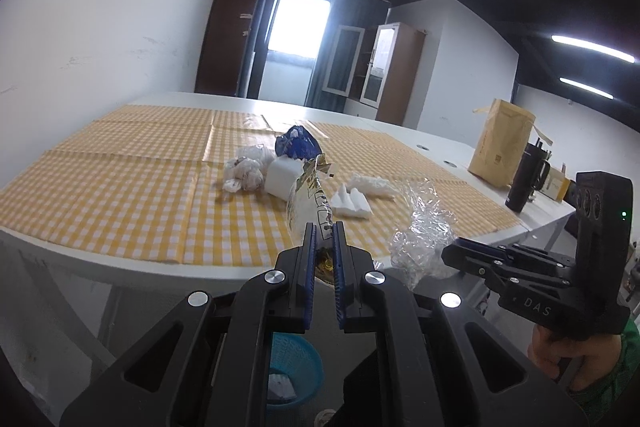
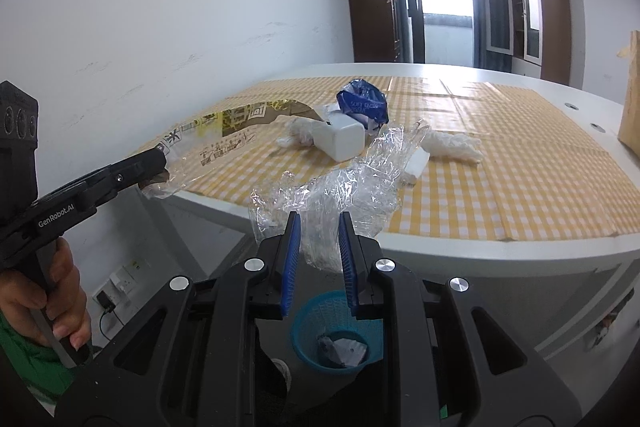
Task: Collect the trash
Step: 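Carry the wrapper and the plastic film down over the blue wastebasket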
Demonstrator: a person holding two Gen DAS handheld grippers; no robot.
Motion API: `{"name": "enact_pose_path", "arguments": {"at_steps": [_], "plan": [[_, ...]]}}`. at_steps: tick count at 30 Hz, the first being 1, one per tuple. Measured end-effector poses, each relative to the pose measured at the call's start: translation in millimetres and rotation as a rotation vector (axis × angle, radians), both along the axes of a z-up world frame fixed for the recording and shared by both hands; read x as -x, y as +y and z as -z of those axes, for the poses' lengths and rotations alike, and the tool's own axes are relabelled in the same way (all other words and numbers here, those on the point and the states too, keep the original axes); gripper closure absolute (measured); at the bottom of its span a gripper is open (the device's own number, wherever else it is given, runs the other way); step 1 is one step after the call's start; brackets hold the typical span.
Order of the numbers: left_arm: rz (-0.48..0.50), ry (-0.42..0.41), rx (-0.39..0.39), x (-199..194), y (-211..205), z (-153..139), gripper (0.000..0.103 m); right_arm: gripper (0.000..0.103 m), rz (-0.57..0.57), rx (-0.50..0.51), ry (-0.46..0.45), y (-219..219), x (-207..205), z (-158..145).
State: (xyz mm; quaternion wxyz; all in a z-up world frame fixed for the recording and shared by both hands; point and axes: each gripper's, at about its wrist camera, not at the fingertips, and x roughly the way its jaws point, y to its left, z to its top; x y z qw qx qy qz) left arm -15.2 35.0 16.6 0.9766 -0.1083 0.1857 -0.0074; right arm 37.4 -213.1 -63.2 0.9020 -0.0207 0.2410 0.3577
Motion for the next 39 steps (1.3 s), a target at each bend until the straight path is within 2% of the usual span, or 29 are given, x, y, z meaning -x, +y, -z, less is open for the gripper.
{"name": "enact_pose_path", "arguments": {"at_steps": [3, 10, 18, 28, 33, 39], "plan": [[0.040, 0.023, 0.019, 13, -2, 6, 0.096, 0.085, -0.026, -0.003, 0.024, -2, 7, 8], [0.068, 0.068, -0.004, 43, -11, 21, 0.096, 0.085, -0.053, 0.024, 0.060, -7, 23, 29], [0.118, 0.145, 0.011, 63, -15, 47, 0.096, 0.085, -0.079, 0.099, 0.093, -4, 48, 52], [0.111, 0.239, 0.081, 52, -1, 79, 0.096, 0.085, -0.117, 0.139, 0.190, 16, 41, 90], [0.112, 0.309, 0.134, 34, 8, 106, 0.096, 0.085, -0.124, 0.159, 0.265, 28, 25, 119], [0.081, 0.373, 0.158, 15, 20, 134, 0.096, 0.085, -0.115, 0.180, 0.317, 45, 4, 149]]}}
